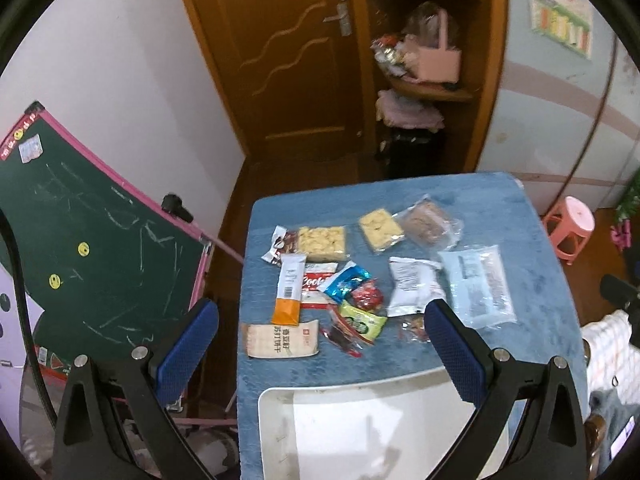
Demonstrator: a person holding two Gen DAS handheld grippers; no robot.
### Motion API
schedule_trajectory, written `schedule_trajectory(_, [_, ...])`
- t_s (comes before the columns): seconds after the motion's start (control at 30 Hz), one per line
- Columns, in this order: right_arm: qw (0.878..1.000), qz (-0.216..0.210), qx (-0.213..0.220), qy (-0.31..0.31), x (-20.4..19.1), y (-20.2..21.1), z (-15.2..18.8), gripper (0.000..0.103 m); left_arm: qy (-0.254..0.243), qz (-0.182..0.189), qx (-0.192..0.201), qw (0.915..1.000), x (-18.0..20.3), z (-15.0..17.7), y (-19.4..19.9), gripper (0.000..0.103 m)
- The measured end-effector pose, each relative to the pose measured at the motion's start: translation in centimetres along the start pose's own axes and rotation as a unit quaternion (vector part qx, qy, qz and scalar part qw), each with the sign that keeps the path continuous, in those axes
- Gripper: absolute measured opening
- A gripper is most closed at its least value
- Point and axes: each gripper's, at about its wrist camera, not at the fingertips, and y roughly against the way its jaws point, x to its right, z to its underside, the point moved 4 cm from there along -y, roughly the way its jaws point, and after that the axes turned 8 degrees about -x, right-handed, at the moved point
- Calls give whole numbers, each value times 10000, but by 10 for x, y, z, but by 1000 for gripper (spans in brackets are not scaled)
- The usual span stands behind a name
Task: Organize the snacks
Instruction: 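Grasp the white red-striped snack bag with the left tool while the right tool grasps the large clear printed packet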
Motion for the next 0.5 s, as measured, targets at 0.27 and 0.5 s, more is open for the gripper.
schedule_trajectory(0.27, [9946, -588, -852, -120, 29, -115, -28, 93, -111, 205, -854, 9961, 13, -4, -90, 102])
schedule_trajectory(0.5, [9849, -739, -1567, 5, 37, -213, -23, 93, -386, 386, -1186, 9914, 63, -7, -146, 102])
